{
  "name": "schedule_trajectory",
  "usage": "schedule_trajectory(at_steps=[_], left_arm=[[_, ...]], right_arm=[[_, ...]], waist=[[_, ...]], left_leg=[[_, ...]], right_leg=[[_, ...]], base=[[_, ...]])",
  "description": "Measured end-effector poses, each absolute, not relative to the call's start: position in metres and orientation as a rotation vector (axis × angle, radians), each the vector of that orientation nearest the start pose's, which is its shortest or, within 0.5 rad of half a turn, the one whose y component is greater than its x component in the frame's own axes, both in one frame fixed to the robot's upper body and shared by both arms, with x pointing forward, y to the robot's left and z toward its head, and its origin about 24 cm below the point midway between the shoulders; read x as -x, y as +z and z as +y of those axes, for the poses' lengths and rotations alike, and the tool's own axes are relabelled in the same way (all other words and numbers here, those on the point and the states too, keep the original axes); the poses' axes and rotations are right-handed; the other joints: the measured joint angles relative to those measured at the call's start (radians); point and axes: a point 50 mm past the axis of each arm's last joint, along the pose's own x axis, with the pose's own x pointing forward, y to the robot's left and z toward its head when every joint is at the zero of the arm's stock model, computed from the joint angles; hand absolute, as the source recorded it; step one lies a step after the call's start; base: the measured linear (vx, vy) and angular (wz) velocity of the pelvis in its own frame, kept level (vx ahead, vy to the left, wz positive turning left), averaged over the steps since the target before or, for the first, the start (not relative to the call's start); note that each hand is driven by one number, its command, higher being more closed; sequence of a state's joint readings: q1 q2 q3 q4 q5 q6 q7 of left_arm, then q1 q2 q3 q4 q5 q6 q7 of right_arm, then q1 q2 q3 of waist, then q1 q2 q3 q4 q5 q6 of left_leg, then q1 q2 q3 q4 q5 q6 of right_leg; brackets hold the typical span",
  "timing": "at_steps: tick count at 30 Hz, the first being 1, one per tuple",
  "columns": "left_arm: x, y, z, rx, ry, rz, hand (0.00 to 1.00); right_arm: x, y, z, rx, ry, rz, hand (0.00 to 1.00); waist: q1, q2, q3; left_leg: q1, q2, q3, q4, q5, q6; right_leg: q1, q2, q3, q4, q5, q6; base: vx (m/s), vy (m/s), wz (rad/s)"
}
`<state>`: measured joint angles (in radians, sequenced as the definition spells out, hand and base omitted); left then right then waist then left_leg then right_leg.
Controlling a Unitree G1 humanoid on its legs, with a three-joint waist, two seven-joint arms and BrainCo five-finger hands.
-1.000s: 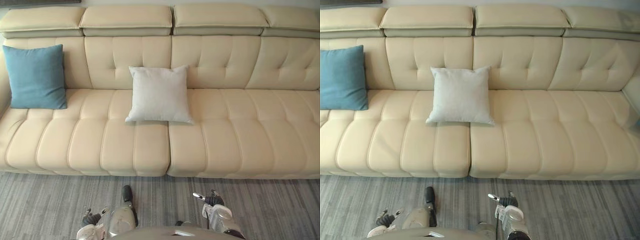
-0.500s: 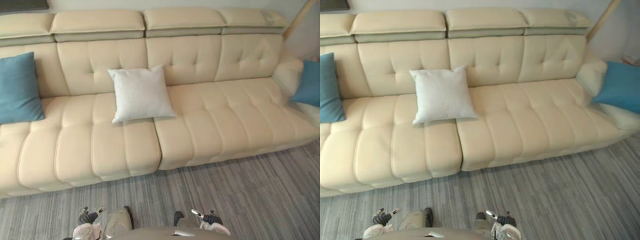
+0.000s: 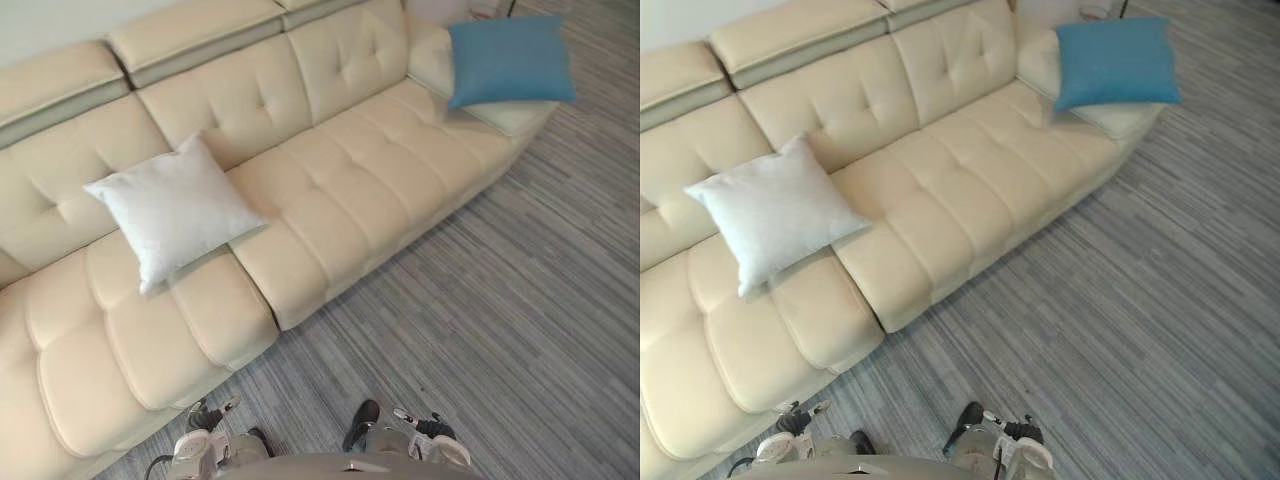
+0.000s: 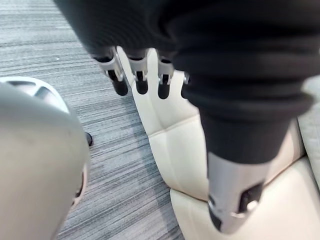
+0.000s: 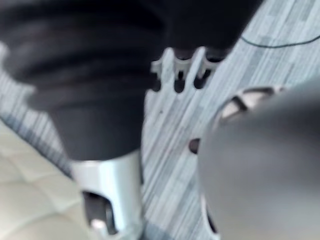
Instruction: Pick up cushions and gather them together orderly.
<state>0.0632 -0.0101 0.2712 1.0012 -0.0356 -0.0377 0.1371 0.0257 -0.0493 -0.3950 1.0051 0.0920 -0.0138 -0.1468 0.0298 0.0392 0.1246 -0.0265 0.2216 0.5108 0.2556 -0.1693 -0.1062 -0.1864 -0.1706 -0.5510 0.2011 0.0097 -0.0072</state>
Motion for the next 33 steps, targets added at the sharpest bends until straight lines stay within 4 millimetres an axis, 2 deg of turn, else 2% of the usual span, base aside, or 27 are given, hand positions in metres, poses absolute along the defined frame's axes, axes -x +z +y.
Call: schedule_trajectory(at_steps=[1, 3, 4, 5, 6, 7, 8, 9, 10, 11, 12, 13, 16, 17, 19, 20, 22, 23, 24, 25, 26, 28, 29, 30, 31, 32, 33], left_arm=[[-0.105, -0.157, 0.19, 0.103, 0.412, 1.036, 0.0], [-0.106, -0.157, 0.191, 0.1, 0.412, 1.034, 0.0], [-0.108, -0.156, 0.192, 0.099, 0.411, 1.024, 0.0], [-0.111, -0.154, 0.193, 0.102, 0.405, 1.006, 0.0], [-0.111, -0.154, 0.193, 0.101, 0.404, 1.002, 0.0], [-0.113, -0.153, 0.192, 0.098, 0.397, 0.995, 0.0], [-0.114, -0.153, 0.192, 0.099, 0.395, 0.991, 0.0], [-0.115, -0.152, 0.192, 0.096, 0.394, 0.984, 0.0], [-0.117, -0.151, 0.19, 0.093, 0.383, 0.979, 0.0], [-0.119, -0.151, 0.189, 0.091, 0.375, 0.97, 0.0], [-0.122, -0.149, 0.187, 0.089, 0.368, 0.955, 0.0], [-0.122, -0.148, 0.187, 0.091, 0.368, 0.951, 0.0], [-0.125, -0.147, 0.184, 0.1, 0.366, 0.939, 0.0], [-0.123, -0.148, 0.186, 0.097, 0.371, 0.945, 0.0], [-0.121, -0.149, 0.187, 0.093, 0.374, 0.952, 0.0], [-0.123, -0.147, 0.192, 0.083, 0.379, 0.939, 0.0], [-0.124, -0.146, 0.198, 0.064, 0.381, 0.936, 0.0], [-0.121, -0.147, 0.197, 0.06, 0.377, 0.952, 0.0], [-0.12, -0.148, 0.197, 0.054, 0.369, 0.961, 0.0], [-0.119, -0.149, 0.195, 0.04, 0.35, 0.969, 0.0], [-0.121, -0.149, 0.191, 0.034, 0.329, 0.971, 0.0], [-0.121, -0.149, 0.188, 0.036, 0.319, 0.975, 0.0], [-0.122, -0.15, 0.186, 0.034, 0.31, 0.976, 0.0], [-0.124, -0.149, 0.185, 0.031, 0.304, 0.975, 0.0], [-0.123, -0.15, 0.185, 0.029, 0.301, 0.983, 0.0], [-0.123, -0.151, 0.185, 0.024, 0.297, 0.995, 0.0], [-0.121, -0.153, 0.186, 0.016, 0.292, 1.007, 0.0]], right_arm=[[-0.114, -0.15, -0.227, -0.158, -0.578, 0.993, 0.0], [-0.116, -0.149, -0.228, -0.153, -0.58, 0.987, 0.0], [-0.117, -0.149, -0.226, -0.159, -0.575, 0.985, 0.0], [-0.118, -0.149, -0.224, -0.155, -0.56, 0.984, 0.0], [-0.118, -0.148, -0.225, -0.153, -0.563, 0.982, 0.0], [-0.118, -0.147, -0.228, -0.148, -0.571, 0.977, 0.0], [-0.117, -0.148, -0.225, -0.148, -0.564, 0.978, 0.0], [-0.122, -0.146, -0.225, -0.145, -0.558, 0.961, 0.0], [-0.124, -0.145, -0.225, -0.146, -0.558, 0.95, 0.0], [-0.125, -0.144, -0.225, -0.147, -0.56, 0.947, 0.0], [-0.124, -0.144, -0.226, -0.144, -0.571, 0.948, 0.0], [-0.124, -0.144, -0.226, -0.143, -0.575, 0.947, 0.0], [-0.123, -0.144, -0.226, -0.149, -0.601, 0.948, 0.0], [-0.122, -0.145, -0.226, -0.174, -0.619, 0.947, 0.0], [-0.122, -0.145, -0.22, -0.194, -0.617, 0.946, 0.0], [-0.119, -0.146, -0.214, -0.21, -0.618, 0.947, 0.0], [-0.114, -0.148, -0.211, -0.217, -0.617, 0.957, 0.0], [-0.116, -0.147, -0.213, -0.212, -0.615, 0.948, 0.0], [-0.117, -0.146, -0.214, -0.209, -0.613, 0.941, 0.0], [-0.119, -0.144, -0.215, -0.21, -0.609, 0.93, 0.0], [-0.121, -0.143, -0.216, -0.211, -0.606, 0.916, 0.0], [-0.123, -0.142, -0.216, -0.211, -0.604, 0.912, 0.0], [-0.129, -0.14, -0.216, -0.209, -0.598, 0.899, 0.0], [-0.132, -0.139, -0.217, -0.206, -0.593, 0.891, 0.0], [-0.136, -0.138, -0.216, -0.203, -0.586, 0.885, 0.0], [-0.137, -0.138, -0.215, -0.203, -0.581, 0.884, 0.0], [-0.135, -0.14, -0.213, -0.196, -0.57, 0.9, 0.0]], waist=[[0.005, 0.004, 0.002], [0.008, 0.016, 0.013], [0.01, 0.014, 0.023], [0.016, 0.026, 0.038], [0.018, 0.033, 0.042], [0.018, 0.043, 0.045], [0.021, 0.044, 0.046], [0.026, 0.038, 0.051], [0.024, 0.04, 0.052], [0.026, 0.04, 0.053], [0.029, 0.039, 0.053], [0.031, 0.038, 0.054], [0.059, 0.036, 0.055], [0.073, 0.025, 0.05], [0.073, 0.012, 0.026], [0.076, -0.025, 0.026], [0.073, -0.063, 0.022], [0.061, -0.06, 0.021], [0.053, -0.057, 0.021], [0.04, -0.052, 0.024], [0.024, -0.042, 0.032], [0.019, -0.04, 0.032], [0.017, -0.032, 0.036], [0.015, -0.027, 0.039], [0.012, -0.023, 0.041], [0.007, -0.024, 0.042], [-0.003, -0.033, 0.038]], left_leg=[[0.007, 0.012, -0.017, 0.007, -0.002, -0.003], [0.007, 0.068, -0.022, 0.102, -0.019, -0.03], [-0.014, 0.107, -0.039, 0.219, -0.019, -0.03], [-0.058, 0.161, -0.109, 0.409, 0.01, 0.015], [-0.074, 0.174, -0.139, 0.47, 0.032, 0.047], [-0.11, 0.187, -0.205, 0.578, 0.099, 0.098], [-0.144, 0.187, -0.259, 0.653, 0.186, 0.097], [-0.182, 0.168, -0.304, 0.706, 0.119, 0.061], [-0.216, 0.124, -0.326, 0.718, 0.023, 0.051], [-0.249, 0.073, -0.337, 0.689, -0.039, 0.057], [-0.279, 0.005, -0.34, 0.578, -0.079, 0.065], [-0.285, -0.013, -0.337, 0.526, -0.083, 0.063], [-0.274, -0.1, -0.376, 0.146, -0.055, 0.037], [-0.249, -0.122, -0.4, 0.105, 0.014, 0.062], [-0.248, -0.147, -0.397, 0.111, -0.002, 0.087], [-0.232, -0.166, -0.348, 0.114, -0.016, 0.101], [-0.178, -0.201, -0.293, 0.111, -0.051, 0.114], [-0.13, -0.207, -0.272, 0.111, -0.077, 0.13], [-0.105, -0.206, -0.262, 0.11, -0.085, 0.136], [-0.068, -0.206, -0.258, 0.106, -0.102, 0.141], [-0.025, -0.197, -0.256, 0.098, -0.118, 0.14], [0.029, -0.175, -0.245, 0.065, -0.122, 0.133], [0.077, -0.141, -0.229, 0.027, -0.117, 0.125], [0.097, -0.119, -0.225, 0.011, -0.114, 0.119], [0.116, -0.098, -0.219, -0.005, -0.109, 0.111], [0.135, -0.082, -0.213, -0.019, -0.105, 0.102], [0.16, -0.082, -0.212, -0.032, -0.102, 0.074]], right_leg=[[-0.011, 0.016, 0.028, 0.009, -0.018, 0.0], [-0.007, 0.051, 0.059, 0.026, -0.057, -0.006], [0.003, 0.067, 0.08, 0.034, -0.069, -0.013], [0.032, 0.09, 0.107, 0.05, -0.088, -0.018], [0.043, 0.097, 0.116, 0.057, -0.096, -0.021], [0.064, 0.114, 0.142, 0.063, -0.108, -0.026], [0.076, 0.126, 0.172, 0.063, -0.114, -0.032], [0.082, 0.128, 0.212, 0.063, -0.121, -0.038], [0.079, 0.127, 0.242, 0.062, -0.124, -0.042], [0.076, 0.127, 0.269, 0.052, -0.124, -0.043], [0.08, 0.127, 0.3, 0.035, -0.124, -0.043], [0.081, 0.127, 0.311, 0.03, -0.124, -0.043], [0.075, 0.136, 0.387, 0.023, -0.138, -0.021], [0.076, 0.144, 0.444, 0.013, -0.146, -0.007], [0.073, 0.132, 0.463, 0.024, -0.153, 0.028], [0.028, 0.083, 0.476, 0.129, -0.194, 0.067], [-0.029, 0.021, 0.484, 0.335, -0.25, 0.125], [-0.075, -0.004, 0.477, 0.49, -0.241, 0.153], [-0.096, -0.016, 0.465, 0.57, -0.228, 0.162], [-0.119, -0.039, 0.423, 0.667, -0.219, 0.156], [-0.134, -0.068, 0.344, 0.731, -0.237, 0.119], [-0.151, -0.082, 0.25, 0.73, -0.277, 0.078], [-0.175, -0.073, 0.157, 0.671, -0.304, 0.049], [-0.195, -0.056, 0.122, 0.611, -0.308, 0.038], [-0.221, -0.029, 0.101, 0.518, -0.294, 0.027], [-0.244, -0.001, 0.101, 0.398, -0.245, 0.022], [-0.243, 0.03, 0.12, 0.202, -0.122, 0.019]], base=[[0.07, -0.17, -0.75], [0.05, -0.146, -0.7], [0.06, -0.117, -0.8], [0.09, -0.124, -0.81], [0.1, -0.086, -0.82], [0.13, -0.074, -0.69], [0.12, -0.03, -0.87], [0.17, 0.013, -0.85], [0.17, 0.059, -0.82], [0.19, 0.078, -0.79], [0.2, 0.093, -0.64], [0.17, 0.094, -0.64], [0.21, 0.168, -0.93], [0.31, 0.251, -1.33], [0.31, 0.211, -0.91], [0.26, 0.157, -0.55], [0.35, 0.158, -0.59], [0.37, 0.114, -0.49], [0.38, 0.079, -0.36], [0.4, 0.039, -0.15], [0.49, 0.001, -0.09], [0.47, -0.075, -0.24], [0.42, -0.132, -0.46], [0.42, -0.175, -0.51], [0.42, -0.195, -0.39], [0.45, -0.238, -0.29], [0.51, -0.261, -0.08]])
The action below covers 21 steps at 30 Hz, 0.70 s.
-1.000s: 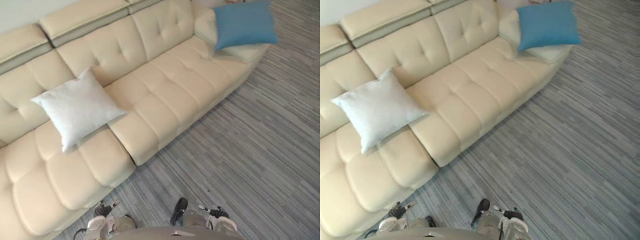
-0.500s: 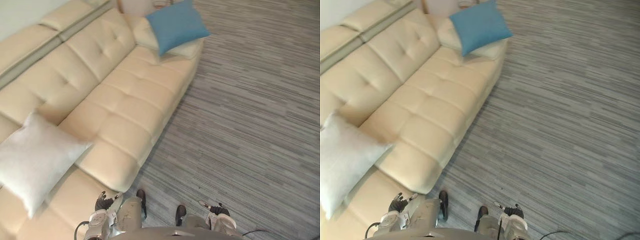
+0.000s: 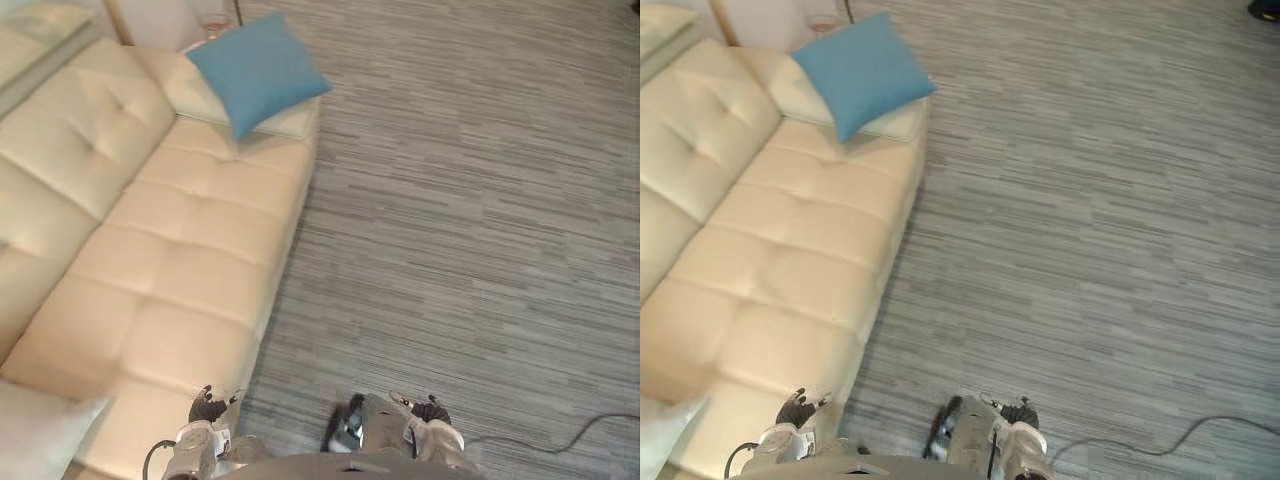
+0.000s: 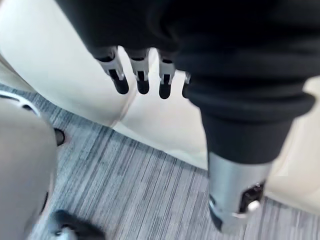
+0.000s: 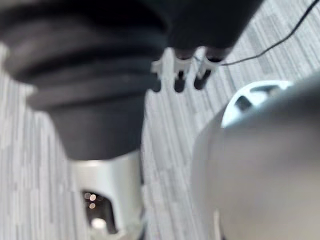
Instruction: Pick up cushions and gather them together orderly.
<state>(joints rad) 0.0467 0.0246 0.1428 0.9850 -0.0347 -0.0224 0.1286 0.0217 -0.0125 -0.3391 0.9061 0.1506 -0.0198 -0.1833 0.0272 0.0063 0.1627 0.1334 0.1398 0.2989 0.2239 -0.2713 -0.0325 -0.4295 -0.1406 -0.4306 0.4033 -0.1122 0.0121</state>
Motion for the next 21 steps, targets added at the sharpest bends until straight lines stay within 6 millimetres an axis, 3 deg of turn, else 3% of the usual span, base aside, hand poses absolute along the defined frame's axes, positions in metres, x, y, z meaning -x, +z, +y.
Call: schedule_trajectory(at_steps=[1, 2, 3, 5, 6, 7, 9, 10, 12, 15, 17, 18, 19, 20, 21], left_arm=[[-0.119, -0.152, 0.191, -0.002, 0.293, 1.009, 0.0], [-0.123, -0.153, 0.185, 0.007, 0.285, 1.014, 0.0], [-0.127, -0.153, 0.182, 0.007, 0.269, 1.007, 0.0], [-0.128, -0.153, 0.177, 0.011, 0.262, 0.998, 0.0], [-0.127, -0.153, 0.177, 0.016, 0.267, 1.003, 0.0], [-0.125, -0.154, 0.176, 0.033, 0.283, 1.008, 0.0], [-0.124, -0.153, 0.177, 0.062, 0.312, 0.998, 0.0], [-0.129, -0.15, 0.179, 0.065, 0.321, 0.972, 0.0], [-0.132, -0.148, 0.18, 0.061, 0.318, 0.952, 0.0], [-0.138, -0.144, 0.176, 0.064, 0.305, 0.918, 0.0], [-0.141, -0.143, 0.175, 0.065, 0.305, 0.908, 0.0], [-0.141, -0.143, 0.174, 0.064, 0.303, 0.908, 0.0], [-0.14, -0.144, 0.172, 0.072, 0.305, 0.912, 0.0], [-0.138, -0.145, 0.171, 0.082, 0.309, 0.919, 0.0], [-0.138, -0.145, 0.171, 0.082, 0.31, 0.921, 0.0]], right_arm=[[-0.129, -0.144, -0.211, -0.193, -0.564, 0.926, 0.0], [-0.136, -0.141, -0.217, -0.194, -0.571, 0.908, 0.0], [-0.145, -0.136, -0.224, -0.163, -0.563, 0.886, 0.0], [-0.147, -0.135, -0.23, -0.143, -0.566, 0.887, 0.0], [-0.143, -0.137, -0.231, -0.144, -0.572, 0.9, 0.0], [-0.139, -0.139, -0.226, -0.162, -0.575, 0.905, 0.0], [-0.134, -0.141, -0.224, -0.156, -0.569, 0.918, 0.0], [-0.134, -0.141, -0.223, -0.155, -0.565, 0.92, 0.0], [-0.134, -0.142, -0.22, -0.162, -0.562, 0.92, 0.0], [-0.139, -0.14, -0.216, -0.185, -0.561, 0.904, 0.0], [-0.143, -0.138, -0.21, -0.201, -0.553, 0.887, 0.0], [-0.143, -0.139, -0.21, -0.204, -0.555, 0.888, 0.0], [-0.141, -0.14, -0.21, -0.208, -0.563, 0.898, 0.0], [-0.138, -0.141, -0.21, -0.212, -0.57, 0.91, 0.0], [-0.137, -0.142, -0.209, -0.215, -0.569, 0.914, 0.0]], waist=[[-0.007, -0.026, -0.004], [0.006, 0.01, 0.015], [-0.006, 0.036, 0.019], [-0.001, 0.066, 0.019], [-0.005, 0.07, 0.019], [-0.003, 0.067, 0.022], [0.007, 0.065, 0.038], [0.018, 0.074, 0.041], [0.026, 0.056, 0.052], [0.042, 0.057, 0.051], [0.058, 0.057, 0.051], [0.061, 0.057, 0.05], [0.075, 0.064, 0.041], [0.091, 0.059, 0.028], [0.094, 0.06, 0.015]], left_leg=[[0.02, -0.021, -0.005, 0.0, -0.007, -0.031], [0.06, 0.008, -0.025, 0.008, -0.03, -0.066], [0.047, 0.008, -0.083, -0.016, -0.019, -0.062], [0.038, 0.02, -0.11, -0.001, 0.019, -0.066], [0.009, 0.04, -0.136, 0.091, 0.041, -0.085], [-0.045, 0.058, -0.163, 0.237, 0.069, -0.08], [-0.201, 0.116, -0.216, 0.61, 0.182, -0.05], [-0.282, 0.141, -0.214, 0.782, 0.141, -0.043], [-0.344, 0.138, -0.184, 0.823, 0.103, -0.042], [-0.432, 0.105, -0.084, 0.623, 0.048, -0.017], [-0.452, 0.054, -0.055, 0.311, 0.06, -0.017], [-0.453, 0.04, -0.054, 0.233, 0.076, -0.021], [-0.436, 0.009, -0.069, 0.052, 0.139, -0.025], [-0.421, -0.01, -0.09, 0.034, 0.212, 0.007], [-0.416, -0.024, -0.103, 0.037, 0.223, 0.025]], right_leg=[[0.03, 0.005, 0.03, -0.15, 0.157, -0.02], [0.044, 0.034, 0.049, -0.157, 0.278, -0.095], [0.041, 0.051, 0.077, -0.146, 0.225, -0.083], [0.044, 0.069, 0.078, -0.112, 0.167, -0.083], [0.064, 0.076, 0.065, -0.092, 0.113, -0.064], [0.094, 0.078, 0.056, -0.094, 0.082, -0.057], [0.187, 0.099, 0.044, -0.112, 0.042, -0.065], [0.243, 0.112, 0.044, -0.117, 0.009, -0.08], [0.298, 0.112, 0.045, -0.132, -0.011, -0.078], [0.374, 0.114, 0.06, -0.207, -0.023, -0.043], [0.398, 0.112, 0.087, -0.246, -0.025, -0.02], [0.402, 0.11, 0.093, -0.249, -0.029, -0.013], [0.411, 0.11, 0.111, -0.252, -0.045, 0.011], [0.418, 0.107, 0.145, -0.246, -0.062, 0.031], [0.427, 0.102, 0.162, -0.246, -0.07, 0.041]], base=[[0.58, -0.286, -0.21], [0.5, -0.245, -0.23], [0.37, -0.216, -0.37], [0.24, -0.18, -0.07], [0.24, -0.188, 0.19], [0.3, -0.208, 0.3], [0.35, -0.15, 0.15], [0.31, -0.08, -0.01], [0.29, -0.059, -0.06], [0.3, 0.016, -0.18], [0.3, 0.094, -0.31], [0.36, 0.167, -0.32], [0.45, 0.242, -0.54], [0.38, 0.213, -0.58], [0.46, 0.23, -0.54]])
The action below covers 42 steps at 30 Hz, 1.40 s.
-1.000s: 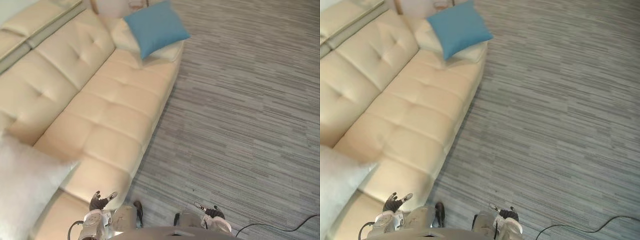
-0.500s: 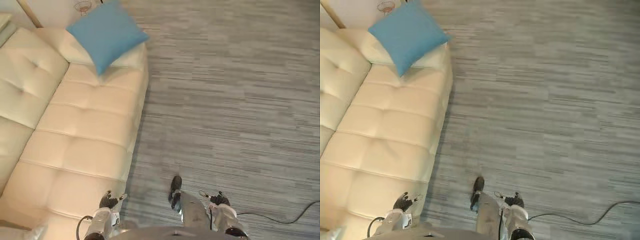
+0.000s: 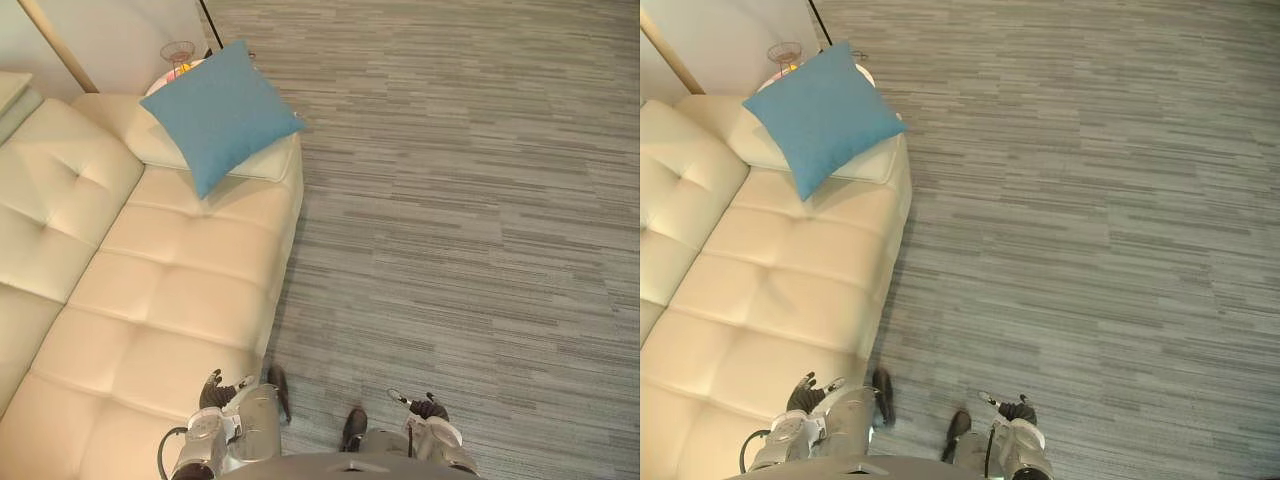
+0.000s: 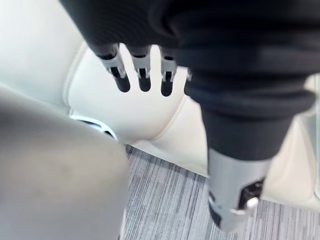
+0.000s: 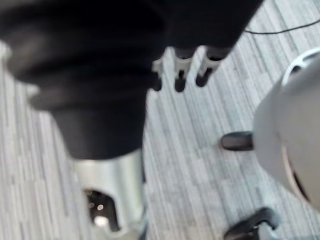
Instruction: Pick up cushions and gather them together orderly.
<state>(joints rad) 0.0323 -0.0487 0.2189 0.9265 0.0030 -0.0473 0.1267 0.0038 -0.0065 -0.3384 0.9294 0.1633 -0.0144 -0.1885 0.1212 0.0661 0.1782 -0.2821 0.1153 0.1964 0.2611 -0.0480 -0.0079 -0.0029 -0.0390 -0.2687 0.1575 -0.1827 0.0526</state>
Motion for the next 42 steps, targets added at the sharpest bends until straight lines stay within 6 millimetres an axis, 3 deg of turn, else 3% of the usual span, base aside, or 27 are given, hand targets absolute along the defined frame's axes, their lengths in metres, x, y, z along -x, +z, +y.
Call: schedule_trajectory(at_steps=[2, 6, 8, 11, 14, 15, 16, 17, 18, 19, 20, 21, 22, 23, 24, 25, 27, 28, 31, 32, 33, 35, 37, 39, 40, 41, 42], left_arm=[[-0.133, -0.146, 0.184, 0.057, 0.332, 0.934, 0.0], [-0.129, -0.149, 0.186, 0.005, 0.295, 0.969, 0.0], [-0.13, -0.149, 0.184, -0.001, 0.281, 0.971, 0.0], [-0.132, -0.148, 0.182, 0.001, 0.275, 0.968, 0.0], [-0.132, -0.149, 0.181, -0.004, 0.27, 0.977, 0.0], [-0.131, -0.15, 0.18, -0.014, 0.264, 0.985, 0.0], [-0.127, -0.152, 0.182, -0.025, 0.262, 1.002, 0.0], [-0.126, -0.152, 0.186, -0.039, 0.266, 1.002, 0.0], [-0.128, -0.152, 0.182, -0.032, 0.257, 1.007, 0.0], [-0.129, -0.153, 0.174, -0.019, 0.241, 1.013, 0.0], [-0.127, -0.154, 0.172, -0.009, 0.246, 1.018, 0.0], [-0.125, -0.155, 0.172, -0.002, 0.252, 1.025, 0.0], [-0.123, -0.156, 0.173, 0.024, 0.281, 1.03, 0.0], [-0.123, -0.155, 0.176, 0.044, 0.309, 1.022, 0.0], [-0.124, -0.155, 0.176, 0.047, 0.313, 1.017, 0.0], [-0.129, -0.151, 0.178, 0.054, 0.323, 0.984, 0.0], [-0.136, -0.146, 0.18, 0.056, 0.329, 0.938, 0.0], [-0.137, -0.146, 0.18, 0.06, 0.33, 0.935, 0.0], [-0.141, -0.144, 0.177, 0.059, 0.317, 0.913, 0.0], [-0.14, -0.144, 0.174, 0.062, 0.309, 0.919, 0.0], [-0.14, -0.145, 0.175, 0.072, 0.315, 0.918, 0.0], [-0.14, -0.143, 0.188, 0.048, 0.334, 0.909, 0.0], [-0.142, -0.142, 0.191, 0.045, 0.342, 0.904, 0.0], [-0.137, -0.145, 0.193, 0.052, 0.357, 0.923, 0.0], [-0.132, -0.147, 0.194, 0.059, 0.368, 0.944, 0.0], [-0.128, -0.149, 0.195, 0.047, 0.365, 0.959, 0.0], [-0.127, -0.149, 0.196, 0.04, 0.36, 0.964, 0.0]], right_arm=[[-0.124, -0.148, -0.196, -0.24, -0.56, 0.955, 0.0], [-0.132, -0.144, -0.196, -0.236, -0.549, 0.927, 0.0], [-0.135, -0.143, -0.197, -0.235, -0.548, 0.916, 0.0], [-0.141, -0.142, -0.199, -0.239, -0.549, 0.909, 0.0], [-0.152, -0.137, -0.202, -0.228, -0.538, 0.879, 0.0], [-0.155, -0.136, -0.207, -0.207, -0.534, 0.877, 0.0], [-0.149, -0.139, -0.209, -0.201, -0.541, 0.898, 0.0], [-0.144, -0.141, -0.209, -0.2, -0.545, 0.917, 0.0], [-0.139, -0.143, -0.213, -0.191, -0.55, 0.937, 0.0], [-0.145, -0.139, -0.226, -0.166, -0.566, 0.92, 0.0], [-0.146, -0.138, -0.232, -0.156, -0.577, 0.914, 0.0], [-0.145, -0.138, -0.234, -0.156, -0.581, 0.914, 0.0], [-0.143, -0.138, -0.234, -0.158, -0.586, 0.915, 0.0], [-0.14, -0.139, -0.232, -0.154, -0.58, 0.924, 0.0], [-0.14, -0.14, -0.232, -0.144, -0.572, 0.928, 0.0], [-0.14, -0.141, -0.227, -0.135, -0.551, 0.933, 0.0], [-0.14, -0.142, -0.22, -0.151, -0.542, 0.938, 0.0], [-0.14, -0.142, -0.219, -0.153, -0.541, 0.938, 0.0], [-0.136, -0.144, -0.216, -0.166, -0.549, 0.945, 0.0], [-0.136, -0.143, -0.22, -0.169, -0.563, 0.936, 0.0], [-0.132, -0.144, -0.22, -0.182, -0.579, 0.947, 0.0], [-0.133, -0.147, -0.21, -0.204, -0.564, 0.96, 0.0], [-0.139, -0.145, -0.208, -0.208, -0.557, 0.949, 0.0], [-0.143, -0.144, -0.209, -0.205, -0.551, 0.94, 0.0], [-0.14, -0.146, -0.209, -0.204, -0.548, 0.954, 0.0], [-0.134, -0.148, -0.208, -0.203, -0.545, 0.974, 0.0], [-0.132, -0.149, -0.207, -0.2, -0.542, 0.982, 0.0]], waist=[[-0.002, -0.083, -0.04], [-0.041, -0.095, -0.04], [-0.043, -0.088, -0.034], [-0.048, -0.079, -0.028], [-0.074, -0.063, -0.018], [-0.089, -0.057, -0.013], [-0.098, -0.072, -0.012], [-0.102, -0.092, -0.01], [-0.101, -0.066, 0.005], [-0.1, -0.028, 0.013], [-0.102, -0.014, 0.015], [-0.101, -0.01, 0.014], [-0.101, 0.0, 0.018], [-0.097, 0.003, 0.023], [-0.092, -0.001, 0.028], [-0.073, 0.016, 0.03], [-0.056, -0.006, 0.043], [-0.053, -0.006, 0.043], [-0.047, -0.007, 0.039], [-0.04, 0.013, 0.028], [-0.034, -0.002, 0.025], [-0.029, -0.064, 0.012], [-0.014, -0.082, 0.01], [-0.01, -0.077, 0.009], [-0.012, -0.071, 0.003], [-0.02, -0.074, -0.003], [-0.026, -0.079, -0.005]], left_leg=[[0.035, -0.068, 0.03, 0.046, -0.095, 0.021], [0.168, -0.105, 0.03, 0.089, -0.191, 0.059], [0.258, -0.101, 0.015, 0.056, -0.203, 0.063], [0.381, -0.063, -0.005, -0.038, -0.212, 0.047], [0.433, -0.007, -0.009, -0.077, -0.212, 0.047], [0.461, 0.021, -0.024, -0.094, -0.213, 0.045], [0.483, 0.021, -0.044, -0.101, -0.21, 0.015], [0.497, 0.01, -0.057, -0.104, -0.214, -0.009], [0.536, 0.043, -0.085, -0.099, -0.234, -0.042], [0.519, 0.072, -0.116, -0.063, -0.206, -0.057], [0.509, 0.085, -0.15, -0.008, -0.162, -0.073], [0.502, 0.09, -0.162, 0.025, -0.141, -0.086], [0.445, 0.109, -0.206, 0.182, -0.081, -0.091], [0.348, 0.126, -0.243, 0.391, 0.033, -0.097], [0.302, 0.135, -0.253, 0.485, 0.076, -0.098], [0.182, 0.163, -0.226, 0.719, -0.013, -0.082], [0.085, 0.161, -0.137, 0.797, -0.111, -0.062], [0.058, 0.156, -0.117, 0.789, -0.129, -0.058], [-0.022, 0.094, 0.025, 0.462, -0.162, -0.035], [-0.029, 0.06, 0.077, 0.189, -0.048, -0.023], [-0.012, 0.027, 0.101, 0.133, -0.025, 0.034], [0.014, -0.044, 0.098, 0.042, -0.001, 0.047], [0.017, -0.074, 0.087, 0.056, -0.021, 0.06], [0.057, -0.09, 0.079, 0.079, -0.075, 0.066], [0.098, -0.092, 0.061, 0.071, -0.104, 0.064], [0.135, -0.108, 0.021, 0.068, -0.127, 0.064], [0.144, -0.113, 0.004, 0.07, -0.136, 0.067]], right_leg=[[-0.023, -0.088, 0.042, 0.144, -0.073, 0.057], [-0.21, -0.195, 0.099, 0.761, -0.058, 0.122], [-0.265, -0.214, 0.043, 0.879, -0.065, 0.078], [-0.324, -0.217, -0.095, 0.775, -0.111, 0.005], [-0.404, -0.173, -0.123, 0.518, -0.082, -0.006], [-0.436, -0.135, -0.067, 0.293, 0.03, 0.005], [-0.418, -0.12, -0.006, 0.104, 0.141, 0.024], [-0.404, -0.126, 0.027, 0.033, 0.213, 0.033], [-0.392, -0.109, 0.039, 0.079, 0.324, -0.009], [-0.42, -0.092, 0.032, 0.176, 0.245, -0.014], [-0.436, -0.092, 0.028, 0.263, 0.171, -0.03], [-0.432, -0.089, 0.021, 0.286, 0.148, -0.037], [-0.393, -0.075, -0.001, 0.309, 0.091, -0.044], [-0.339, -0.071, -0.023, 0.295, 0.057, -0.054], [-0.313, -0.065, -0.028, 0.286, 0.045, -0.06], [-0.235, -0.047, -0.047, 0.253, 0.015, -0.08], [-0.128, -0.046, -0.056, 0.191, 0.009, -0.065], [-0.1, -0.048, -0.064, 0.171, 0.009, -0.059], [0.009, -0.078, -0.127, 0.093, 0.007, -0.021], [0.041, -0.074, -0.154, 0.09, -0.013, 0.013], [0.054, -0.088, -0.158, 0.098, -0.035, 0.04], [0.077, -0.116, -0.147, 0.036, -0.024, 0.038], [0.115, -0.126, -0.139, -0.006, -0.007, 0.052], [0.138, -0.146, -0.118, 0.072, -0.006, 0.07], [0.106, -0.173, -0.107, 0.228, -0.011, 0.08], [0.022, -0.226, -0.085, 0.477, 0.027, 0.121], [-0.007, -0.242, -0.065, 0.563, 0.039, 0.133]], base=[[0.61, 0.222, -0.3], [0.49, 0.119, 0.13], [0.55, 0.011, 0.32], [0.48, -0.106, 0.15], [0.51, -0.246, 0.11], [0.51, -0.323, 0.39], [0.54, -0.354, 0.5], [0.46, -0.311, 0.49], [0.51, -0.349, 0.23], [0.58, -0.397, 0.11], [0.56, -0.372, -0.01], [0.5, -0.319, 0.17], [0.5, -0.281, 0.29], [0.47, -0.257, 0.32], [0.45, -0.164, 0.22], [0.42, -0.101, 0.11], [0.41, -0.081, 0.12], [0.38, -0.022, 0.29], [0.4, 0.065, 0.47], [0.42, 0.135, 0.67], [0.42, 0.122, 0.78], [0.4, 0.097, 0.74], [0.31, 0.063, 0.47], [0.29, 0.08, 0.26], [0.25, 0.072, 0.38], [0.23, 0.052, 0.53], [0.28, 0.007, 0.89]])
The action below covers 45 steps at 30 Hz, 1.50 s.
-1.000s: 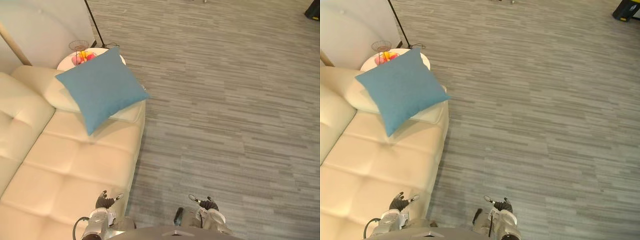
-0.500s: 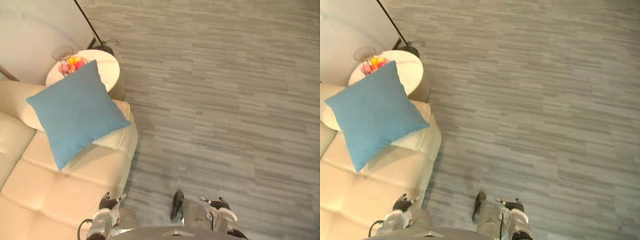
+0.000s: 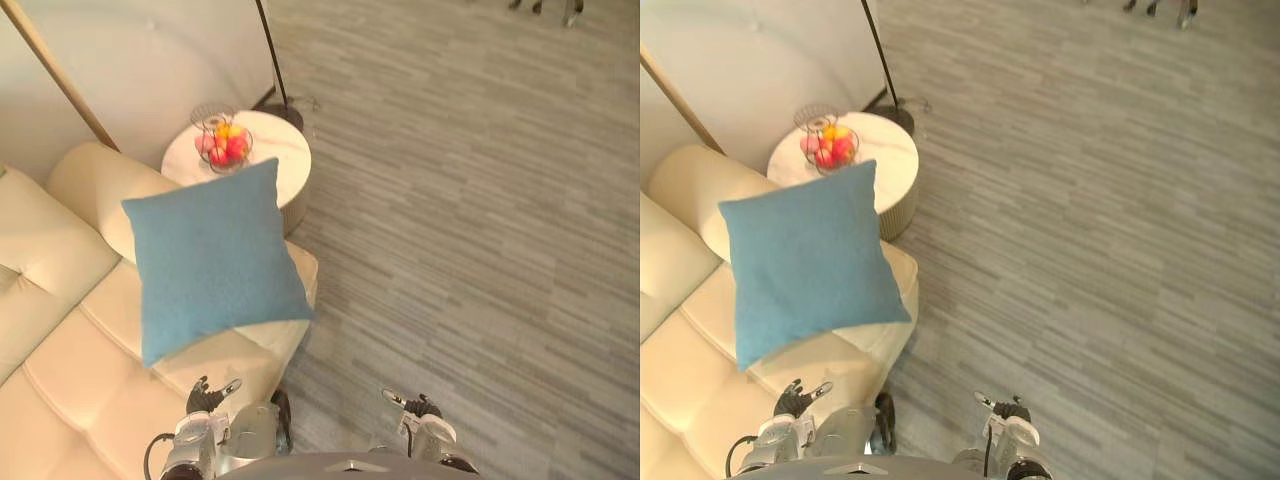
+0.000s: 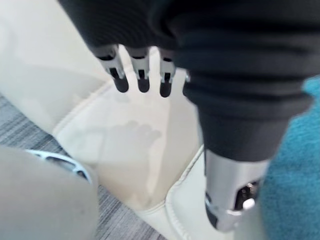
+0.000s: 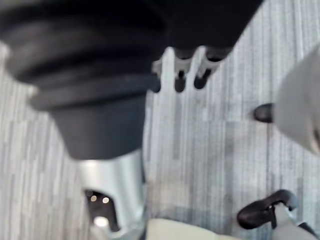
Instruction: Pick up cushions and gather them together orderly.
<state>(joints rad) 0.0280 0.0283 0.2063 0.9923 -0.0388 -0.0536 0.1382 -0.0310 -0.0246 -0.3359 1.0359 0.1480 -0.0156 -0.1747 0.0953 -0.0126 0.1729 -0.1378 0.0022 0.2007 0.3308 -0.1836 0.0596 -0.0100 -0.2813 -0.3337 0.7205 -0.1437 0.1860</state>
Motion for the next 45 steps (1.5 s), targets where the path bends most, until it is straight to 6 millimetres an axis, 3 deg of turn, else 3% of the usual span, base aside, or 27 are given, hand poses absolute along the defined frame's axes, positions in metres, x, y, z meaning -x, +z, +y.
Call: schedule_trajectory(at_steps=[2, 4, 6, 8, 9, 10, 11, 12, 14, 16, 19, 21, 22, 23, 26, 29, 34, 36, 40, 45], left_arm=[[-0.126, -0.149, 0.201, 0.018, 0.357, 0.975, 0.0], [-0.126, -0.149, 0.2, 0.022, 0.36, 0.974, 0.0], [-0.128, -0.148, 0.197, 0.033, 0.36, 0.963, 0.0], [-0.13, -0.148, 0.191, 0.061, 0.371, 0.957, 0.0], [-0.13, -0.148, 0.191, 0.066, 0.377, 0.956, 0.0], [-0.128, -0.148, 0.195, 0.066, 0.391, 0.956, 0.0], [-0.125, -0.15, 0.19, 0.092, 0.401, 0.972, 0.0], [-0.123, -0.151, 0.188, 0.104, 0.404, 0.973, 0.0], [-0.118, -0.153, 0.178, 0.149, 0.42, 0.99, 0.0], [-0.117, -0.153, 0.178, 0.166, 0.436, 0.987, 0.0], [-0.119, -0.152, 0.179, 0.164, 0.437, 0.975, 0.0], [-0.12, -0.152, 0.179, 0.159, 0.434, 0.975, 0.0], [-0.12, -0.152, 0.179, 0.155, 0.432, 0.974, 0.0], [-0.119, -0.152, 0.179, 0.153, 0.427, 0.978, 0.0], [-0.112, -0.154, 0.187, 0.087, 0.396, 1.005, 0.0], [-0.109, -0.156, 0.19, 0.06, 0.379, 1.022, 0.0], [-0.104, -0.158, 0.194, 0.045, 0.381, 1.045, 0.0], [-0.103, -0.158, 0.195, 0.041, 0.383, 1.051, 0.0], [-0.102, -0.158, 0.196, 0.033, 0.384, 1.054, 0.0], [-0.103, -0.158, 0.196, 0.022, 0.374, 1.052, 0.0]], right_arm=[[-0.124, -0.151, -0.209, -0.186, -0.54, 0.995, 0.0], [-0.116, -0.152, -0.21, -0.19, -0.552, 1.005, 0.0], [-0.117, -0.151, -0.211, -0.187, -0.553, 0.989, 0.0], [-0.117, -0.151, -0.208, -0.2, -0.538, 0.986, 0.0], [-0.117, -0.151, -0.208, -0.202, -0.536, 0.986, 0.0], [-0.112, -0.153, -0.204, -0.211, -0.536, 1.0, 0.0], [-0.11, -0.153, -0.208, -0.218, -0.553, 0.997, 0.0], [-0.11, -0.152, -0.211, -0.213, -0.56, 0.994, 0.0], [-0.116, -0.148, -0.219, -0.193, -0.565, 0.967, 0.0], [-0.12, -0.147, -0.217, -0.189, -0.552, 0.96, 0.0], [-0.124, -0.146, -0.214, -0.192, -0.541, 0.949, 0.0], [-0.124, -0.147, -0.211, -0.2, -0.538, 0.952, 0.0], [-0.124, -0.147, -0.21, -0.204, -0.537, 0.953, 0.0], [-0.125, -0.147, -0.209, -0.213, -0.541, 0.952, 0.0], [-0.119, -0.151, -0.2, -0.272, -0.565, 0.967, 0.0], [-0.116, -0.152, -0.199, -0.284, -0.578, 0.974, 0.0], [-0.124, -0.149, -0.201, -0.296, -0.591, 0.943, 0.0], [-0.134, -0.14, -0.205, -0.275, -0.591, 0.882, 0.0], [-0.169, -0.105, -0.221, -0.194, -0.562, 0.648, 0.0], [-0.189, -0.078, -0.227, -0.144, -0.531, 0.5, 0.0]], waist=[[-0.015, -0.016, -0.004], [-0.013, -0.016, -0.003], [-0.019, -0.014, -0.003], [-0.023, -0.012, -0.004], [-0.028, -0.013, -0.004], [-0.037, -0.031, -0.014], [-0.026, -0.004, -0.025], [-0.015, 0.001, -0.032], [-0.02, 0.05, -0.043], [-0.017, 0.055, -0.042], [-0.017, 0.052, -0.041], [-0.028, 0.054, -0.042], [-0.023, 0.052, -0.041], [-0.015, 0.057, -0.046], [-0.02, 0.012, -0.072], [-0.023, 0.005, -0.076], [-0.034, 0.013, -0.077], [-0.04, 0.012, -0.076], [-0.046, 0.013, -0.076], [-0.046, 0.013, -0.077]], left_leg=[[0.03, -0.021, -0.095, 0.01, -0.027, 0.007], [0.069, -0.022, -0.161, -0.003, -0.038, 0.004], [0.09, -0.023, -0.229, -0.009, -0.05, -0.008], [0.097, -0.022, -0.344, -0.004, -0.07, -0.04], [0.097, -0.023, -0.371, -0.001, -0.075, -0.051], [0.086, -0.039, -0.409, 0.012, -0.079, -0.082], [0.086, -0.016, -0.45, 0.039, -0.099, -0.106], [0.082, -0.005, -0.442, 0.038, -0.095, -0.11], [0.068, 0.041, -0.433, 0.033, -0.072, -0.148], [0.055, 0.067, -0.382, 0.032, -0.048, -0.171], [0.033, 0.108, -0.157, 0.033, -0.009, -0.144], [0.021, 0.162, 0.104, 0.031, -0.005, -0.092], [0.017, 0.169, 0.129, 0.031, 0.001, -0.09], [0.018, 0.152, 0.132, 0.015, 0.017, -0.085], [0.058, 0.068, 0.09, -0.151, 0.11, -0.064], [0.106, 0.029, 0.068, -0.256, 0.172, -0.054], [0.178, 0.013, 0.074, -0.404, 0.25, -0.056], [0.182, 0.017, 0.082, -0.415, 0.255, -0.056], [0.188, 0.021, 0.105, -0.416, 0.255, -0.056], [0.186, 0.016, 0.106, -0.415, 0.255, -0.056]], right_leg=[[-0.134, -0.001, 0.077, 0.267, -0.049, -0.021], [-0.202, 0.041, 0.107, 0.279, -0.09, -0.042], [-0.237, 0.089, 0.149, 0.158, -0.122, -0.067], [-0.273, 0.199, 0.344, -0.096, -0.13, -0.079], [-0.271, 0.221, 0.398, -0.153, -0.126, -0.083], [-0.246, 0.232, 0.468, -0.29, -0.07, -0.083], [-0.226, 0.233, 0.402, -0.275, -0.032, -0.112], [-0.225, 0.237, 0.385, -0.276, -0.038, -0.121], [-0.186, 0.233, 0.265, -0.281, -0.055, -0.141], [-0.147, 0.23, 0.206, -0.303, -0.054, -0.143], [-0.08, 0.197, 0.075, -0.355, -0.056, -0.163], [-0.051, 0.163, -0.011, -0.378, -0.056, -0.162], [-0.047, 0.157, -0.017, -0.383, -0.057, -0.159], [-0.036, 0.149, -0.023, -0.402, -0.05, -0.143], [-0.005, 0.133, -0.022, -0.51, -0.002, -0.127], [0.026, 0.138, -0.007, -0.566, 0.03, -0.122], [0.033, 0.152, 0.02, -0.589, 0.046, -0.122], [0.03, 0.163, 0.044, -0.598, 0.051, -0.128], [0.018, 0.177, 0.096, -0.612, 0.069, -0.128], [0.025, 0.183, 0.11, -0.639, 0.092, -0.12]], base=[[0.25, -0.056, 1.15], [0.26, -0.128, 1.23], [0.2, -0.164, 1.19], [0.25, -0.321, 1.35], [0.23, -0.348, 1.42], [0.28, -0.437, 1.45], [0.24, -0.336, 1.26], [0.25, -0.319, 1.08], [0.24, -0.252, 1.18], [0.15, -0.235, 1.17], [0.04, -0.106, 1.17], [-0.04, 0.03, 1.23], [-0.04, 0.117, 0.67], [-0.03, 0.124, 0.34], [-0.04, 0.127, 0.5], [-0.02, 0.079, 0.28], [-0.06, 0.014, -0.06], [-0.07, -0.007, -0.26], [-0.03, 0.004, -0.29], [0.0, 0.013, -0.04]])
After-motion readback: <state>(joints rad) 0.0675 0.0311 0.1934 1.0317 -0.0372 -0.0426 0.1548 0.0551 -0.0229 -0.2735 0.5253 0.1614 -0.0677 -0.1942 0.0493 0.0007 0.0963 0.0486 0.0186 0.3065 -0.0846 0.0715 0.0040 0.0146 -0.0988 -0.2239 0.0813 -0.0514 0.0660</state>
